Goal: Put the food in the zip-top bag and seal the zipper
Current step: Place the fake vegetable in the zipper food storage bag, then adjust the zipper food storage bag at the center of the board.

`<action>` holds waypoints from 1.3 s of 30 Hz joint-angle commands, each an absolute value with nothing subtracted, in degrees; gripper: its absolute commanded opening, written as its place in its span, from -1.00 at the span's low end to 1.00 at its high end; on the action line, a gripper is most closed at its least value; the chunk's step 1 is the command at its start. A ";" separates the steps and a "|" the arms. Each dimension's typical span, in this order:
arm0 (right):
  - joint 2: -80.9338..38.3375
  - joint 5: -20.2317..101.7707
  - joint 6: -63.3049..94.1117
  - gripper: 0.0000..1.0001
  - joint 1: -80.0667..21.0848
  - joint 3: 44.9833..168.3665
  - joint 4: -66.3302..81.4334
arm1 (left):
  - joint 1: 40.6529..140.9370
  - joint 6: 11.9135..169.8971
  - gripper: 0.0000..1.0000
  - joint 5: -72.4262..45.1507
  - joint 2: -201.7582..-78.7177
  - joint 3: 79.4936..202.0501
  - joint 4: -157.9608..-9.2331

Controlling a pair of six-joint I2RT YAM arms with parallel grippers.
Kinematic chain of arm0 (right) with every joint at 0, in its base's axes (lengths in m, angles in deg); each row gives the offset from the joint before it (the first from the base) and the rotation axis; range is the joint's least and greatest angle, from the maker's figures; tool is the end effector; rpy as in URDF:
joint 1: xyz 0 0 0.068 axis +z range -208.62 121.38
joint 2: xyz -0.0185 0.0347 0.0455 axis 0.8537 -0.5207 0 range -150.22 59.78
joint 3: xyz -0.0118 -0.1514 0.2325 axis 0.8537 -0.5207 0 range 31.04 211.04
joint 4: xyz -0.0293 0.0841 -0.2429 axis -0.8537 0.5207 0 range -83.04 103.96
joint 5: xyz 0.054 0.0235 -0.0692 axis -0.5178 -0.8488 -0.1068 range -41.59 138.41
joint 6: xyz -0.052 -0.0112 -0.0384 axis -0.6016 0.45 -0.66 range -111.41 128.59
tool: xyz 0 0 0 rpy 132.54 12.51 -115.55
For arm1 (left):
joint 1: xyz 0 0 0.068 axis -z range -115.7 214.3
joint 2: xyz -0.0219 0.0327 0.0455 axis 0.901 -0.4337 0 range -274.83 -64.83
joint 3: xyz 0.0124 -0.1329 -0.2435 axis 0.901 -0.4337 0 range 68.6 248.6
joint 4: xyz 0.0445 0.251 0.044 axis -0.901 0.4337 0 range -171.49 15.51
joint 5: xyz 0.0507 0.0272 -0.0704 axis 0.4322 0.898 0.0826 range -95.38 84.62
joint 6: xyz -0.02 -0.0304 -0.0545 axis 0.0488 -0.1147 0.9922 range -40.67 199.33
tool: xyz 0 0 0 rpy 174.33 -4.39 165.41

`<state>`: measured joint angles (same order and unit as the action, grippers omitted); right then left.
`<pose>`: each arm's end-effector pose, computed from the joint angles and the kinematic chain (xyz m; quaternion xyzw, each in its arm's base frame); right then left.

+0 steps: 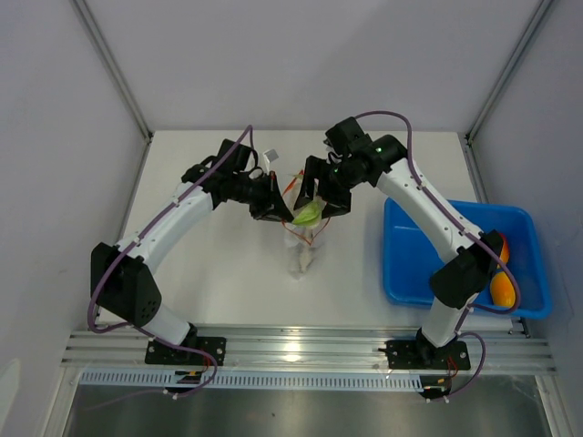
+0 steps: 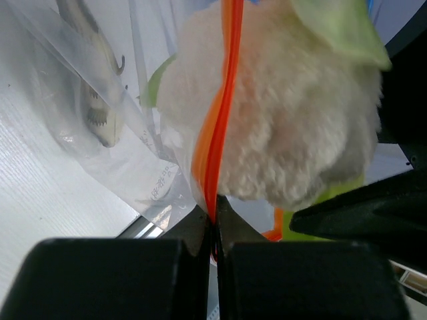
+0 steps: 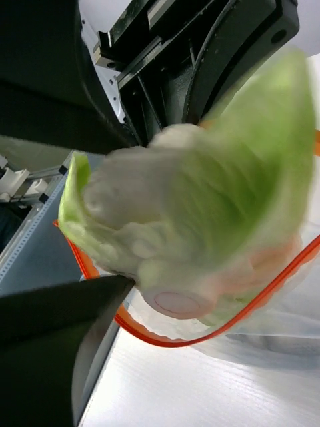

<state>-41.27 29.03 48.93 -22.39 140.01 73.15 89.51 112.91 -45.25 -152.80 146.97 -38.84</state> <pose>0.2863 0.2310 0.3660 -0.0120 0.9493 0.2940 0.1111 0.2832 -0.1699 0.3114 0.0451 0.8952 -0.4303 0.1065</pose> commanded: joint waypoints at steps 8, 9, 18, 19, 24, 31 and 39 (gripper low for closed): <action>-41.91 29.95 46.56 0.54 -21.79 144.76 76.12 | 89.17 113.69 -0.99 -47.30 -150.79 149.46 -40.19; -41.56 30.74 46.38 0.54 -21.88 145.21 76.47 | 89.17 113.52 -0.99 -47.30 -150.79 149.29 -40.01; -37.17 34.61 44.80 0.48 -25.47 140.75 80.26 | 89.08 113.08 -0.99 -47.12 -150.44 148.76 -39.83; -35.42 35.39 44.71 0.47 -26.01 139.60 80.00 | 89.08 113.16 -0.99 -47.21 -150.44 148.76 -39.83; -31.72 35.49 44.45 0.37 -28.91 132.30 77.98 | 89.08 112.99 -0.99 -47.48 -150.70 148.93 -39.83; -31.18 34.53 43.83 0.22 -29.35 124.14 72.63 | 89.08 112.99 -0.99 -47.74 -150.88 148.85 -40.01; -35.13 31.36 42.96 0.04 -30.58 117.54 64.27 | 89.08 113.07 -0.99 -48.00 -150.79 148.23 -40.18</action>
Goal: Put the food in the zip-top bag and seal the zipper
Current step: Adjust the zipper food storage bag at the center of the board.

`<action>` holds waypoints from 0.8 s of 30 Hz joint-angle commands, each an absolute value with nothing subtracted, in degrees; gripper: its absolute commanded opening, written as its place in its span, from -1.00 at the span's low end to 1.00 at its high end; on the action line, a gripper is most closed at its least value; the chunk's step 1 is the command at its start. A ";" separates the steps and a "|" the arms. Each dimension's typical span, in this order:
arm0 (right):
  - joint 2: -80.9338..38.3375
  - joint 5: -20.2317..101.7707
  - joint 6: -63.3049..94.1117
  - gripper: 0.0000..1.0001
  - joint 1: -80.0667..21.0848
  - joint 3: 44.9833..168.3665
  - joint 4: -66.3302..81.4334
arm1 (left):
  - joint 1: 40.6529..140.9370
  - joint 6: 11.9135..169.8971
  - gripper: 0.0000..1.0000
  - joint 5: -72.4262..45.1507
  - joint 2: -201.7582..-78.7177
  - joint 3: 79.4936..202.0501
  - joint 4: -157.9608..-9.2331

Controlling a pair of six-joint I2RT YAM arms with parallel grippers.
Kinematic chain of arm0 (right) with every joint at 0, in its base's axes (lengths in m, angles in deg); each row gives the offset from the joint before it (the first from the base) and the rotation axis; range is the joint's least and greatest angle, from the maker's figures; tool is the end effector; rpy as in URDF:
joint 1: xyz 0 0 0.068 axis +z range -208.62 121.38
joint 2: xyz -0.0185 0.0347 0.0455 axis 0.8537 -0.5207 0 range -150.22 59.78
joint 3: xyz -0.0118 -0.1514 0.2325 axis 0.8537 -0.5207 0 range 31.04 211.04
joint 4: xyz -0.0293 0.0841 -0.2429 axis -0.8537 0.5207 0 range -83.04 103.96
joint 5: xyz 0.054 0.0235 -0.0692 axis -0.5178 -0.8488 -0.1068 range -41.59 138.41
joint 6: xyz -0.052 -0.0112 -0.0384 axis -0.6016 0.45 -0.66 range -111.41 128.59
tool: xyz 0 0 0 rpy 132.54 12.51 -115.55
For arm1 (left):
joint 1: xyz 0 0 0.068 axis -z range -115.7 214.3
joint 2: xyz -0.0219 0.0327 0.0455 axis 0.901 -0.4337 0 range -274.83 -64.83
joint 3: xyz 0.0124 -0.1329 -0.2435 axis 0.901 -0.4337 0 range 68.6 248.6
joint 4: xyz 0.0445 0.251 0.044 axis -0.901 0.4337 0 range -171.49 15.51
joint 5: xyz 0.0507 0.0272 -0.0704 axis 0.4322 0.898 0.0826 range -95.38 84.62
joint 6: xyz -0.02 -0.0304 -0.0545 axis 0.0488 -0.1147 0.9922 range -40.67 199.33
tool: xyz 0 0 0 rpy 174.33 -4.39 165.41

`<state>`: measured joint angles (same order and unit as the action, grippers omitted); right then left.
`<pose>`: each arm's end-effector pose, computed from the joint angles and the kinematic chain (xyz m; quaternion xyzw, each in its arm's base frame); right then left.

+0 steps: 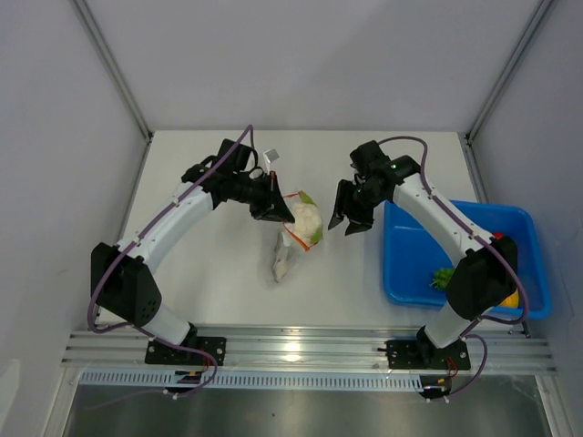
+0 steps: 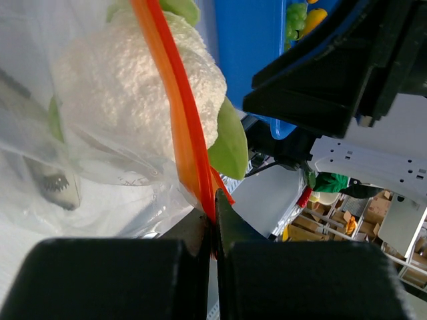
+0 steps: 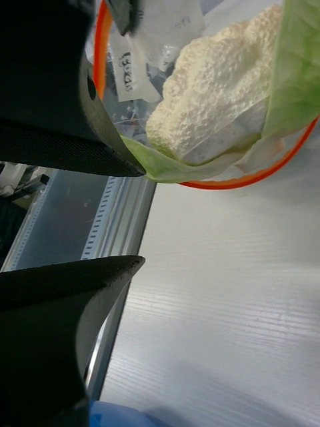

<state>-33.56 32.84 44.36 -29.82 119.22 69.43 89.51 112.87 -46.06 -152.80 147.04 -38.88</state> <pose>0.2818 0.1707 0.3057 0.0329 0.9718 0.2149 0.0914 0.2829 -0.1704 0.3122 0.0481 0.8928 -0.4357 0.1037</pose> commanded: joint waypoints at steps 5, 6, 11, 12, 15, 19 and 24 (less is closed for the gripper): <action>-36.45 21.53 43.39 0.04 -31.11 111.91 52.41 | 89.17 113.16 -0.99 -48.00 -150.53 148.14 -40.27; -37.07 20.56 43.92 0.04 -31.20 111.55 51.35 | 89.17 113.16 -0.99 -47.92 -150.53 148.06 -40.27; -40.67 19.67 43.57 0.05 -31.20 111.64 50.73 | 89.17 113.43 -0.99 -48.09 -150.35 148.49 -40.27; -40.76 19.32 43.31 0.05 -31.28 111.29 50.20 | 89.08 113.51 -0.99 -48.09 -150.35 148.32 -40.27; -41.64 16.60 43.22 0.05 -31.55 109.97 48.54 | 89.08 113.43 -0.99 -48.09 -150.44 148.32 -40.19; -42.70 12.38 43.92 0.04 -31.99 108.30 46.42 | 89.08 113.34 -0.99 -48.09 -150.44 148.32 -40.01; -44.98 9.56 44.71 0.02 -31.99 107.51 45.54 | 89.08 113.51 -0.99 -48.27 -150.53 148.67 -39.92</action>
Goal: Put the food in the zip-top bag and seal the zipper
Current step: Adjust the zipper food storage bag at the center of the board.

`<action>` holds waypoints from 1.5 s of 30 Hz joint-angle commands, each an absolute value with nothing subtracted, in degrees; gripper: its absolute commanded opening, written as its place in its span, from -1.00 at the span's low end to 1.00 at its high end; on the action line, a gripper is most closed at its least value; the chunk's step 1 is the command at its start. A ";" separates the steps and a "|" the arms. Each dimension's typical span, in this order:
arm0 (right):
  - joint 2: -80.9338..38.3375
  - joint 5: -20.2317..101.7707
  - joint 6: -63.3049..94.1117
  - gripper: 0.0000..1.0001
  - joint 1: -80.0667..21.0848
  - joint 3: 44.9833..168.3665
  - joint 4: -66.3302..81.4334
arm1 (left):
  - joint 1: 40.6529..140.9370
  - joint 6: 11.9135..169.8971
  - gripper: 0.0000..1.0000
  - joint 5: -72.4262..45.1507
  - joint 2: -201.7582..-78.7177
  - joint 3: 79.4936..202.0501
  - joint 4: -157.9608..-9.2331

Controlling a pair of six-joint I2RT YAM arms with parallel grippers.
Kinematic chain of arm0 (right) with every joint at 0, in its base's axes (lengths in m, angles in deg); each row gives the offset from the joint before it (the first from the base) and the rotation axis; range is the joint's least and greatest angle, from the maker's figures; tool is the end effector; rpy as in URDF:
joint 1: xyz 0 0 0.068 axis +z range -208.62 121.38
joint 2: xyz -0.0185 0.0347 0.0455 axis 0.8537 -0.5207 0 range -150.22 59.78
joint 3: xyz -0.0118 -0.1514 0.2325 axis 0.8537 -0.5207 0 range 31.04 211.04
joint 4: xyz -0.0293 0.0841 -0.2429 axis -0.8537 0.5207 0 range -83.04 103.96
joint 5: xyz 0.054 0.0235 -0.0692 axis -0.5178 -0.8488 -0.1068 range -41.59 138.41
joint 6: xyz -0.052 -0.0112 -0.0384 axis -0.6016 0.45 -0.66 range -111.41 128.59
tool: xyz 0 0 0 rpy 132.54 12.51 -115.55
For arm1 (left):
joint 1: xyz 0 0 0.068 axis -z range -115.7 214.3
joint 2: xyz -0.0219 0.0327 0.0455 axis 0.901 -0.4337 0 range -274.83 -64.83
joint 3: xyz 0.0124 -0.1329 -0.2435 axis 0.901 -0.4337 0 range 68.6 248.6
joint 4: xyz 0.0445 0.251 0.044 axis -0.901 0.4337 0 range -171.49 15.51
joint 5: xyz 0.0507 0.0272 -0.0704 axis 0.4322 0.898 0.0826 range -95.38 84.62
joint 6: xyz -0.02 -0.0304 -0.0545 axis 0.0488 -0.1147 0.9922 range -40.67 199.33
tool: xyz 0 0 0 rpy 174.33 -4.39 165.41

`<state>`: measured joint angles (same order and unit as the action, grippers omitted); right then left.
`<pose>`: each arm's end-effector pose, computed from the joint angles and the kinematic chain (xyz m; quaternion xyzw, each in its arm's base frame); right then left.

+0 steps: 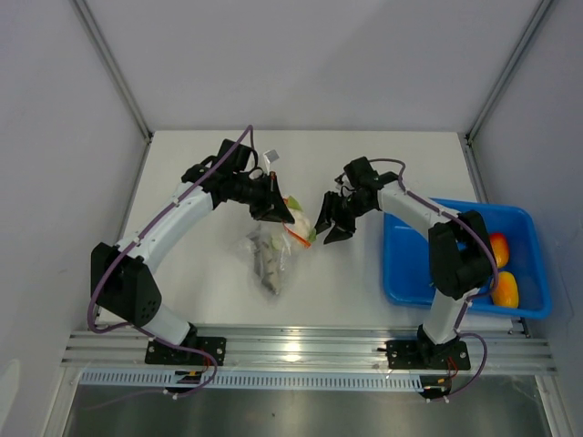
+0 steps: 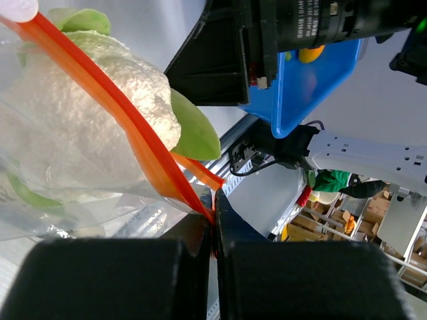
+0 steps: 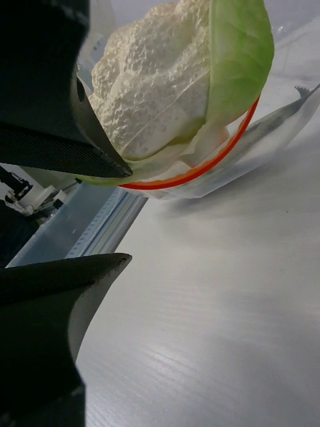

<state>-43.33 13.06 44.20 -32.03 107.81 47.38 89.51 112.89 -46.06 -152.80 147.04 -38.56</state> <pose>0.3178 0.1925 0.2153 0.0125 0.9352 0.3537 0.0106 0.2824 -0.1702 0.3119 0.0469 0.8936 -0.4348 0.1013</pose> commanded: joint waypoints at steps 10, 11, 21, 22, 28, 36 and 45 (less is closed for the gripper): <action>-46.04 8.42 46.12 0.01 -32.34 106.36 42.99 | 89.17 113.34 -0.99 -48.62 -150.88 150.08 -39.13; -45.78 8.51 46.29 0.01 -32.51 106.45 42.90 | 89.17 113.34 -0.99 -48.62 -150.96 149.90 -39.04; -40.77 4.47 42.52 -0.01 -31.90 108.82 38.87 | 89.17 112.02 -0.99 -48.97 -152.63 150.17 -38.25; -40.33 4.47 41.82 -0.01 -31.55 109.09 38.34 | 89.17 112.02 -0.99 -49.14 -152.90 150.25 -37.99; -40.58 2.88 37.60 -0.02 -26.28 114.79 40.17 | 89.69 110.97 -0.99 -48.71 -152.72 152.88 -37.73; -43.67 10.26 33.90 -0.05 -23.81 117.88 51.69 | 90.05 112.99 -0.99 -49.41 -151.85 157.46 -37.73; -36.02 12.99 34.52 0.07 -28.64 117.44 55.73 | 90.05 112.37 -0.99 -48.53 -150.97 155.70 -37.37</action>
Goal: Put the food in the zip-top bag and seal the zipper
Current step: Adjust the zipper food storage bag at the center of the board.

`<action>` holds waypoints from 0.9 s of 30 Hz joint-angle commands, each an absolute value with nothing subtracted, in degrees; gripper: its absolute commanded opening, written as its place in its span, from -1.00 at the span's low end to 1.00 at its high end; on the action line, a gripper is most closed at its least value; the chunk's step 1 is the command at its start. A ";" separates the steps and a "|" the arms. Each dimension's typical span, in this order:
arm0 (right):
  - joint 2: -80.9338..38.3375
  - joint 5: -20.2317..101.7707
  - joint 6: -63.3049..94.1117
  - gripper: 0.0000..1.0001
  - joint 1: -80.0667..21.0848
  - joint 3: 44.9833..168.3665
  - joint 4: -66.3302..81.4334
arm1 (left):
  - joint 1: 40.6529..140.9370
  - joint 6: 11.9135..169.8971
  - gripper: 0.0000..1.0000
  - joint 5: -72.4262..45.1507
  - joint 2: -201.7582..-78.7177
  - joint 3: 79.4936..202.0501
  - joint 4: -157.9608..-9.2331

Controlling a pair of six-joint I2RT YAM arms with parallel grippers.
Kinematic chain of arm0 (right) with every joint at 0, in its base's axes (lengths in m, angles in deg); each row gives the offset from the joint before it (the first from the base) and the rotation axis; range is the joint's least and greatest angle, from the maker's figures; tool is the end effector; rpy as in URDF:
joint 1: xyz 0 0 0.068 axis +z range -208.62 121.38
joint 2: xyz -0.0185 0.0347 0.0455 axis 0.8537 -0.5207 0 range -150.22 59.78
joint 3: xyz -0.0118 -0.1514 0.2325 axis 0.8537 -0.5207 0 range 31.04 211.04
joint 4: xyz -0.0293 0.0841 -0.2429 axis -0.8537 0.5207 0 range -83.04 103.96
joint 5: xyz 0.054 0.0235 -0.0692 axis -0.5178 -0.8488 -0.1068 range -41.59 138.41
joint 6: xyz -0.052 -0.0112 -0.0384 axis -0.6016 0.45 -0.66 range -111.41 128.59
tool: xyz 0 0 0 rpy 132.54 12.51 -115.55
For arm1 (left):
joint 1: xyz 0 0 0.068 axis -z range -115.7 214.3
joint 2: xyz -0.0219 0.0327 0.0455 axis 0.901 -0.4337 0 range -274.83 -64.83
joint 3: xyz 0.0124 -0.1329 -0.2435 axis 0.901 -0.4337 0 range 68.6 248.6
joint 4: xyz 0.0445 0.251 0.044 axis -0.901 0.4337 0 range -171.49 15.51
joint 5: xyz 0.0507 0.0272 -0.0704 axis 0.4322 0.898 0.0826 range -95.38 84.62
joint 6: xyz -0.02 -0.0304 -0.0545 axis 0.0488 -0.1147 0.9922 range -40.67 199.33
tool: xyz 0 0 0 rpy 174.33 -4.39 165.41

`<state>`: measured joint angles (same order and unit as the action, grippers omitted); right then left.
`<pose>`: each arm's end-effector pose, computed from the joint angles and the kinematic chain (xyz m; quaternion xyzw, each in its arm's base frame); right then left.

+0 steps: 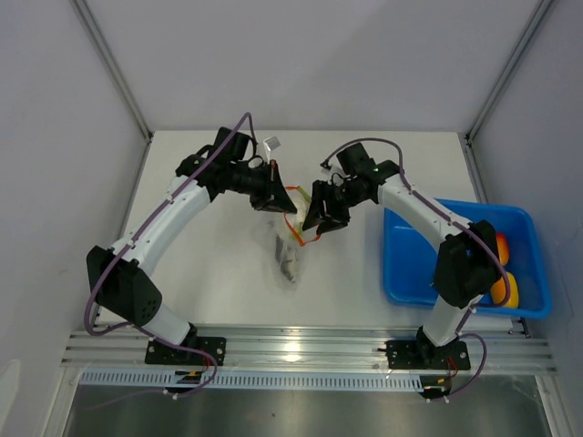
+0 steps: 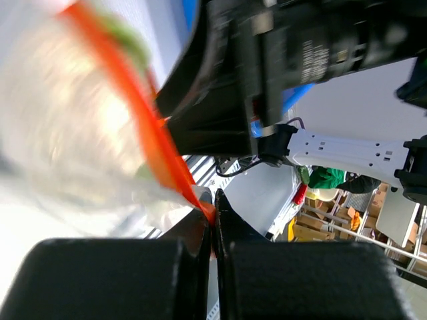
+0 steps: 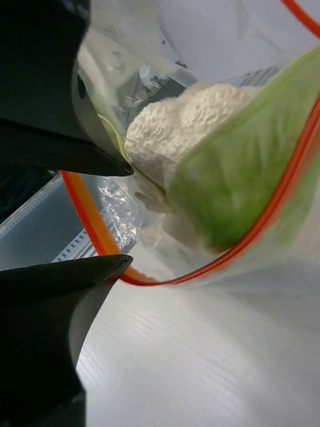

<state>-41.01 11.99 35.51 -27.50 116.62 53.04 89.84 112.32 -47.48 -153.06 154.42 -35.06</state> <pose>0.3053 0.2201 0.2709 -0.1111 0.9168 0.3789 0.0590 0.2827 -0.1735 0.3477 0.0692 0.8801 -0.4537 0.1217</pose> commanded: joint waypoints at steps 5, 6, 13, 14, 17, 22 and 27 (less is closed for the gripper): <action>-36.54 11.94 34.51 0.14 -29.44 117.35 57.40 | 90.05 112.55 -0.99 -49.49 -150.96 155.79 -38.07; -36.98 12.11 34.95 0.15 -29.53 117.35 57.32 | 90.05 112.64 -0.99 -49.58 -151.05 155.53 -37.99; -33.74 14.22 36.18 0.15 -29.70 119.45 56.61 | 90.05 112.72 -0.99 -49.76 -150.79 155.09 -38.16; -33.30 14.66 36.27 0.15 -30.14 119.89 56.96 | 90.05 112.72 -0.99 -49.85 -150.96 154.91 -38.16; -32.06 17.20 36.89 0.12 -31.28 121.21 60.46 | 90.22 112.72 -0.99 -50.11 -150.96 154.56 -38.43; -32.41 16.86 36.19 0.11 -31.64 116.76 59.44 | 90.57 113.16 -0.99 -50.29 -150.53 153.86 -39.04; -35.13 14.14 39.17 0.11 -31.55 112.78 51.52 | 90.93 113.16 -0.99 -50.20 -150.17 153.77 -38.78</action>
<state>-33.67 15.83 37.08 -31.70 114.09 56.28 90.40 112.38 -47.81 -152.95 153.66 -36.44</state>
